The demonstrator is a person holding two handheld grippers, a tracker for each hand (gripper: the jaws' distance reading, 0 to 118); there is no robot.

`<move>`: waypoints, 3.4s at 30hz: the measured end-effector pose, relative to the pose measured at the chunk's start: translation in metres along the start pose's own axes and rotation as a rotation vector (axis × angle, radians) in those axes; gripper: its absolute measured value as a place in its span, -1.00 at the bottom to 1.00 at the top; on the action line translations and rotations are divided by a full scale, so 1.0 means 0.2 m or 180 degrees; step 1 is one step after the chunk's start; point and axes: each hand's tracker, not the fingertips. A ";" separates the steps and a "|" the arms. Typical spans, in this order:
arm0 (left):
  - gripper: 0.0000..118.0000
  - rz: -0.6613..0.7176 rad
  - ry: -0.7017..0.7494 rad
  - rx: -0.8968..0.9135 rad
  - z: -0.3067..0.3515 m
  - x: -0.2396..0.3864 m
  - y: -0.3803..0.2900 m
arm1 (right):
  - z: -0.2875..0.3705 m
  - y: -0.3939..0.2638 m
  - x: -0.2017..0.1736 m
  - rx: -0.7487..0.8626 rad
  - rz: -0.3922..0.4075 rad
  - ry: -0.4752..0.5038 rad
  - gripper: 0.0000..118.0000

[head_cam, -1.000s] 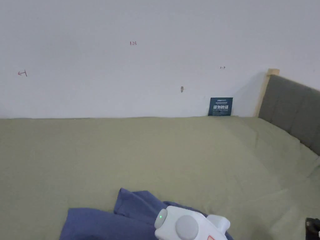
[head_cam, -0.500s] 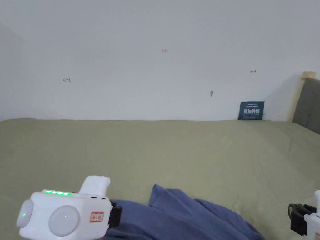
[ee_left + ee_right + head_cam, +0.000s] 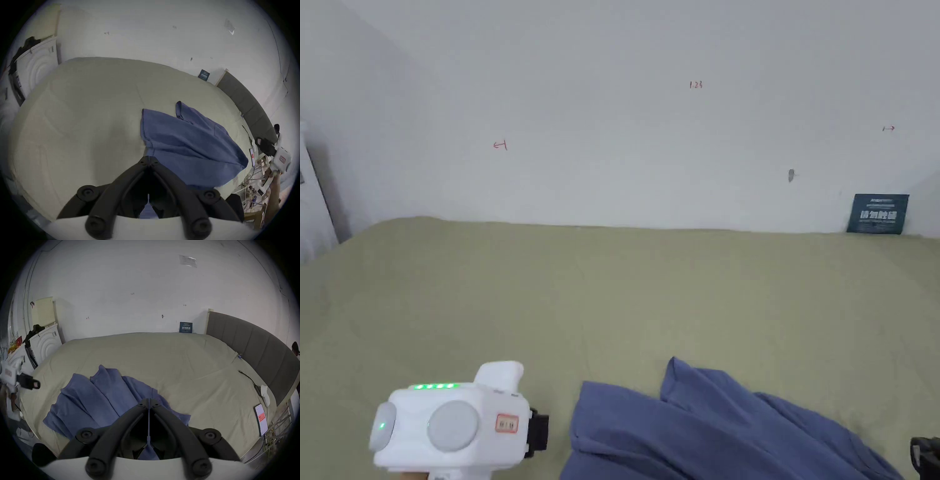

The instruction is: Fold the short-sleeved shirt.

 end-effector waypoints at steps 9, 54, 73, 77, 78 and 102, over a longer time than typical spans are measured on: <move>0.45 -0.0460 0.0177 -0.0461 -0.62 0.13 0.58 | 0.00 0.02 0.07 -0.0073 0.0079 -0.0095 -0.97; -0.95 -0.0158 -0.0062 0.0821 0.25 -0.06 0.86 | -0.25 0.63 0.01 -0.0205 -0.0275 0.0470 -0.99; -0.95 -0.0142 0.0489 0.1488 0.75 -0.19 1.34 | -0.65 1.61 -0.30 0.0582 -0.0208 0.0629 -0.99; -0.95 -0.0137 0.0506 0.1513 0.70 -0.20 1.31 | -0.72 1.58 -0.33 0.0586 -0.0186 0.0601 -0.99; -0.95 -0.0150 0.0520 0.1490 0.68 -0.21 1.29 | -0.74 1.56 -0.34 0.0570 -0.0172 0.0606 -0.99; -0.95 0.0610 0.0262 0.0521 0.44 -0.29 -0.25 | -0.27 0.18 -0.10 -0.0377 -0.0377 0.0512 -0.98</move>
